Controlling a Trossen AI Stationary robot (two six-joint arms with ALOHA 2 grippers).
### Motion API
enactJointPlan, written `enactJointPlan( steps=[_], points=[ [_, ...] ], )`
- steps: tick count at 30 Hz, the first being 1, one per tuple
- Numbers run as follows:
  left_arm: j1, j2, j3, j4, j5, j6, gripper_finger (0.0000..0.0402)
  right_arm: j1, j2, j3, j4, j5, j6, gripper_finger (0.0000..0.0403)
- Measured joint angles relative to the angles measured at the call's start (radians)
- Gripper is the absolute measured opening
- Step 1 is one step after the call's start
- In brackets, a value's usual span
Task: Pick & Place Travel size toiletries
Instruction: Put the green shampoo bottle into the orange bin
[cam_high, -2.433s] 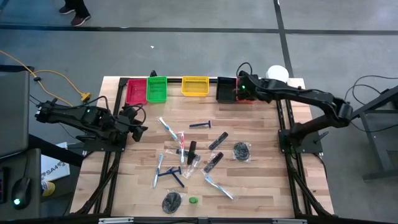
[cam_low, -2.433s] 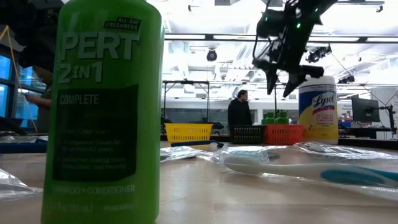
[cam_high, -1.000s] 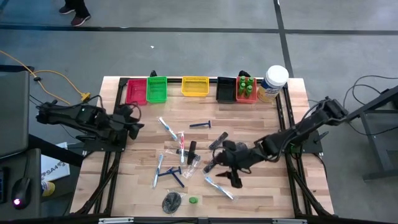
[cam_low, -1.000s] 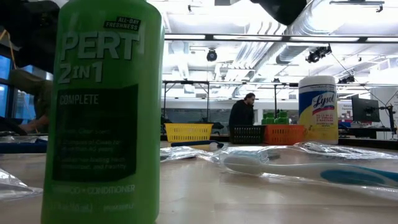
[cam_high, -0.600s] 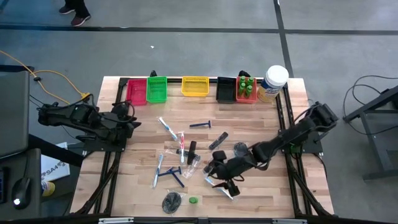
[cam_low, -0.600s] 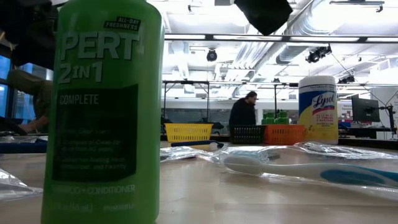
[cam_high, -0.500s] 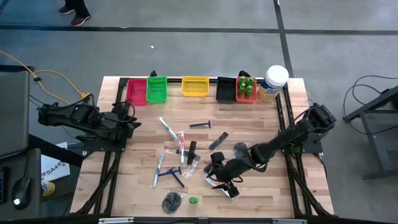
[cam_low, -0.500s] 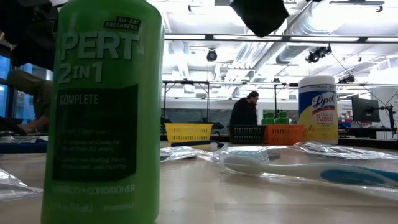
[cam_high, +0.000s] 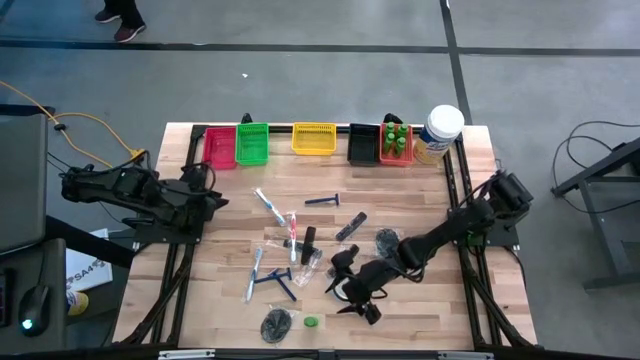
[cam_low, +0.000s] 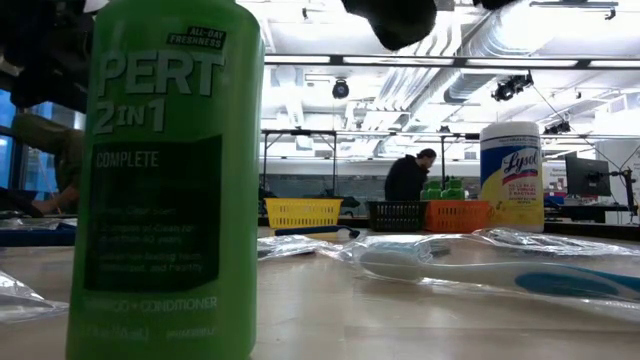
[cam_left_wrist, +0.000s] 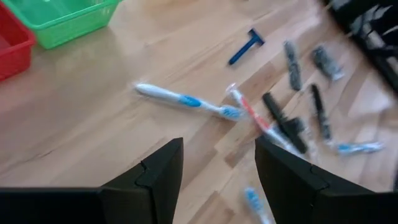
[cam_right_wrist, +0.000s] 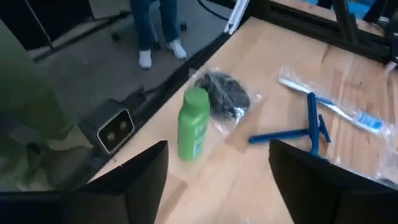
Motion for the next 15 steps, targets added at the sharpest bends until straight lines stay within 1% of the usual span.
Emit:
enactJointPlan(
  steps=[3, 6, 8, 11, 14, 15],
  points=[
    [0.0, 0.001, 0.0, 0.068, 0.0, -0.107, 0.0193, 0.0, 0.003, -0.002, 0.01, 0.006, 0.041, 0.0293],
    [0.0, 0.003, 0.0, 0.165, 0.01, -0.181, 0.0193, 0.0, -0.009, -0.002, 0.023, 0.028, 0.205, 0.0309],
    [0.0, 0.01, 0.0, 0.224, 0.013, -0.167, 0.0193, 0.0, -0.029, -0.002, 0.035, 0.057, 0.365, 0.0314],
    [0.0, 0.04, 0.0, 0.318, 0.015, -0.1, 0.0193, -0.002, -0.081, -0.001, 0.01, 0.087, 0.556, 0.0315],
    [0.0, 0.098, 0.0, 0.397, 0.019, -0.05, 0.0193, -0.014, -0.12, 0.0, -0.059, 0.085, 0.658, 0.0311],
    [0.0, 0.121, 0.0, 0.42, 0.037, -0.031, 0.0193, -0.014, -0.135, -0.001, -0.091, 0.086, 0.679, 0.031]
  ],
)
